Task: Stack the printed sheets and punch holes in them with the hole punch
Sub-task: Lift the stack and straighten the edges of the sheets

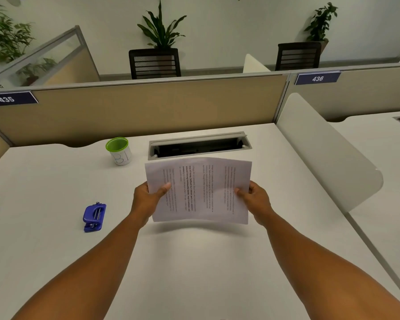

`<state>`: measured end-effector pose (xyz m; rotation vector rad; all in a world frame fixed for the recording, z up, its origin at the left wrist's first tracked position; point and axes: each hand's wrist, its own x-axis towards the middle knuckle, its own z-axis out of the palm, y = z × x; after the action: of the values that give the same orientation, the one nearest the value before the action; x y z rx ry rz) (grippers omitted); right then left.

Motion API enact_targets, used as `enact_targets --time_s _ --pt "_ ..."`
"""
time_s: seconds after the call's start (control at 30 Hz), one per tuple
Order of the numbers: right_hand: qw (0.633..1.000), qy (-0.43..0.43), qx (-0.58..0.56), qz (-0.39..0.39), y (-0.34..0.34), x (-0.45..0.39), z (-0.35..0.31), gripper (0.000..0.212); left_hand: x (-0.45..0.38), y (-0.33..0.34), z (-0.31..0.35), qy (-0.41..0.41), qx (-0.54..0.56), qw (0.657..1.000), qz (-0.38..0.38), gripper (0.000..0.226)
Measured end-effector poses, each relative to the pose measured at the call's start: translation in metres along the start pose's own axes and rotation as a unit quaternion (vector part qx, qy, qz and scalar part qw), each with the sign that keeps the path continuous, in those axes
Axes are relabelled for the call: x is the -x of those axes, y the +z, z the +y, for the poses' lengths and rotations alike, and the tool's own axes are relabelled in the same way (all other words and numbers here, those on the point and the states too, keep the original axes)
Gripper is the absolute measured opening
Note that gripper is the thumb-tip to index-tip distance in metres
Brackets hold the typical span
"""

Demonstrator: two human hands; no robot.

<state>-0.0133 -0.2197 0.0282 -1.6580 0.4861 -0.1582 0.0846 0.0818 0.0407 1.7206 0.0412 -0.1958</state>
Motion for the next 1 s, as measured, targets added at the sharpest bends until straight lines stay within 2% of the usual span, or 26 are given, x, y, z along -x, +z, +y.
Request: enact_targets --time_s 0.13,0.23,0.33,0.5,0.6,0.7,0.87,1.0 --pt "0.999 0.02 -0.023 0.019 -0.002 -0.007 -0.009 0.019 -0.005 -0.005 0.01 0.006 0.024 1.0 -0.001 0.022" --pt "0.998 0.038 -0.05 0.024 -0.003 -0.011 -0.014 0.018 -0.008 -0.009 0.01 -0.004 0.054 0.999 -0.002 0.032" --pt "0.991 0.063 -0.109 0.039 -0.004 -0.015 -0.015 0.022 -0.009 -0.01 0.007 -0.029 0.086 0.996 0.007 0.041" --pt "0.972 0.094 -0.203 0.066 -0.006 -0.017 -0.012 0.023 -0.007 -0.009 0.003 -0.078 0.163 0.983 0.038 0.032" --pt "0.962 0.113 -0.238 0.067 -0.003 -0.018 -0.01 0.027 -0.005 -0.003 0.005 -0.1 0.209 0.972 0.033 0.041" --pt "0.95 0.129 -0.279 0.048 0.003 -0.018 -0.009 0.034 -0.002 0.01 0.012 -0.107 0.248 0.963 0.027 0.033" --pt "0.93 0.155 -0.333 0.001 0.015 -0.016 -0.008 0.044 0.007 0.035 0.021 -0.089 0.277 0.957 0.007 0.034" --pt "0.948 0.163 -0.265 -0.067 0.022 -0.009 -0.013 0.046 0.011 0.051 0.027 -0.047 0.268 0.962 -0.033 0.045"
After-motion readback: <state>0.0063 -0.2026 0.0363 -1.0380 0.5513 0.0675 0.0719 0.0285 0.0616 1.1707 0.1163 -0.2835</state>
